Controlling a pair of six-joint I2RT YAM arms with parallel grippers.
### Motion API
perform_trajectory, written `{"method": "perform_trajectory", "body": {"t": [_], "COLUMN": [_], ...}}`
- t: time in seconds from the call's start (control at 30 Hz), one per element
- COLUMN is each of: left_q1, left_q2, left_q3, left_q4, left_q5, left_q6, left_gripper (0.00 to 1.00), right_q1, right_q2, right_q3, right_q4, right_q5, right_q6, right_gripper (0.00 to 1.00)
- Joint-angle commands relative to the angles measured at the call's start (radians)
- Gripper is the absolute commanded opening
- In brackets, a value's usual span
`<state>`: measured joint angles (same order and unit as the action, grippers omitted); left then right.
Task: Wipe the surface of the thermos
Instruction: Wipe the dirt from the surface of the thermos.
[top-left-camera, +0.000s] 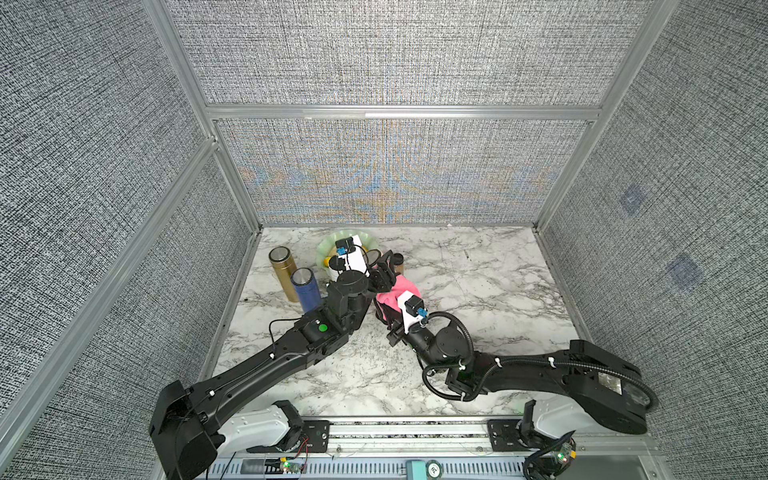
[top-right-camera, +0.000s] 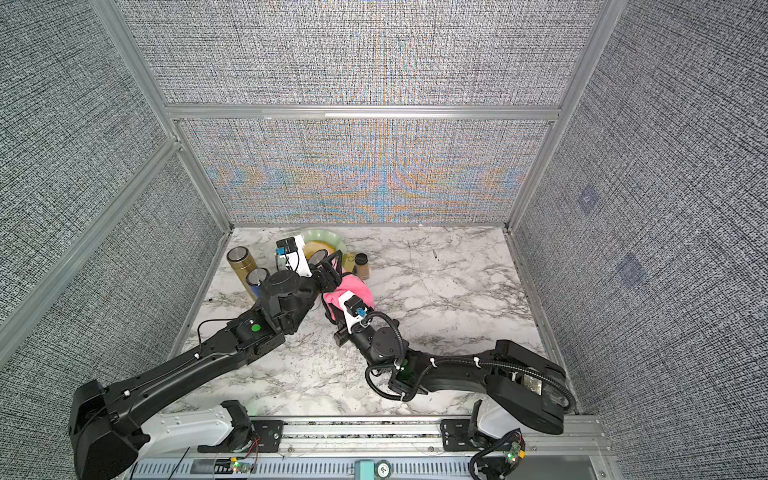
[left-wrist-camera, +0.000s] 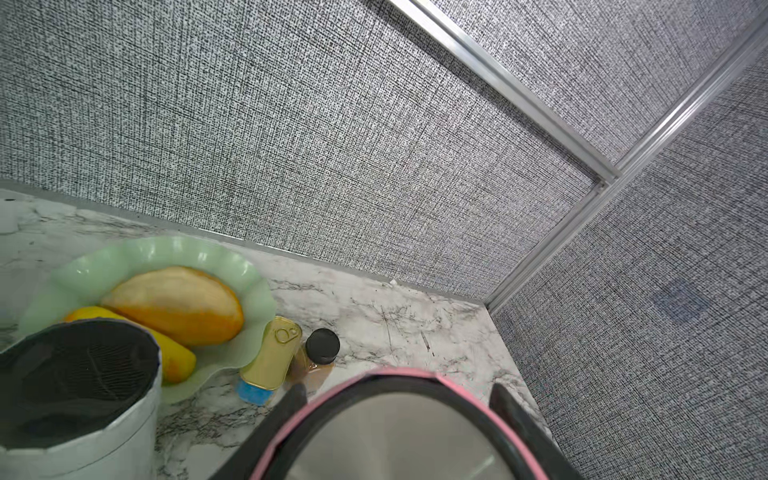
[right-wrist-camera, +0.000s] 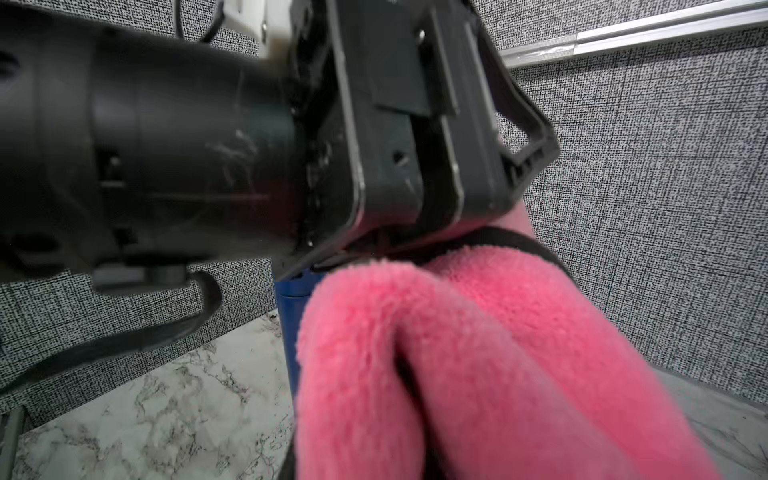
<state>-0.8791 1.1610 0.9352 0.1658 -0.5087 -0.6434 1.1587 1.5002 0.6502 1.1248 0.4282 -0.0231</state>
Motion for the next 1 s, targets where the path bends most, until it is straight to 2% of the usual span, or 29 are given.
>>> {"method": "perform_trajectory", "body": {"t": [0.0,0.17,0.27,0.43,0.67,0.8,0.9,0.97], "left_q1": [-0.006,-0.012,-0.013,-0.014,-0.012,-0.013,-0.014,-0.013], "left_q2": [-0.009,-0.025,-0.039,-0.078,-0.109,-0.120,-0.124,-0.126], "left_q3": [0.019,0.027,0.023,0.007,-0.030,-0.026,-0.028,-0.033], "left_q4": [-0.092,-0.187,-0.190,-0.182,-0.143,-0.152,-0.150,-0.139], "left_q5": [-0.070,-0.143,-0.150,-0.129,-0.191,-0.196,-0.180,-0.179], "left_q6": [-0.076,-0.158,-0.170,-0.167,-0.127,-0.127,-0.130,-0.125], "left_gripper": [0.00,0.00,0.00,0.00,0.00,0.00,0.00,0.00], "right_q1": [-0.001,0.023,0.039,0.042,0.043,0.047,0.048,0.049], "right_q2": [0.043,0.087,0.086,0.087,0.194,0.111,0.102,0.123], "right_q3": [-0.032,-0.084,-0.008,0.083,-0.050,0.050,0.091,0.102], "right_q4": [0.067,0.151,0.119,0.066,0.272,0.089,0.085,0.088], "right_q5": [0.110,0.188,0.173,0.144,0.283,0.203,0.147,0.157], "right_q6": [-0.008,-0.054,-0.107,-0.083,-0.084,-0.099,-0.097,-0.094], "right_gripper": [0.00,0.00,0.00,0.00,0.00,0.00,0.00,0.00]}}
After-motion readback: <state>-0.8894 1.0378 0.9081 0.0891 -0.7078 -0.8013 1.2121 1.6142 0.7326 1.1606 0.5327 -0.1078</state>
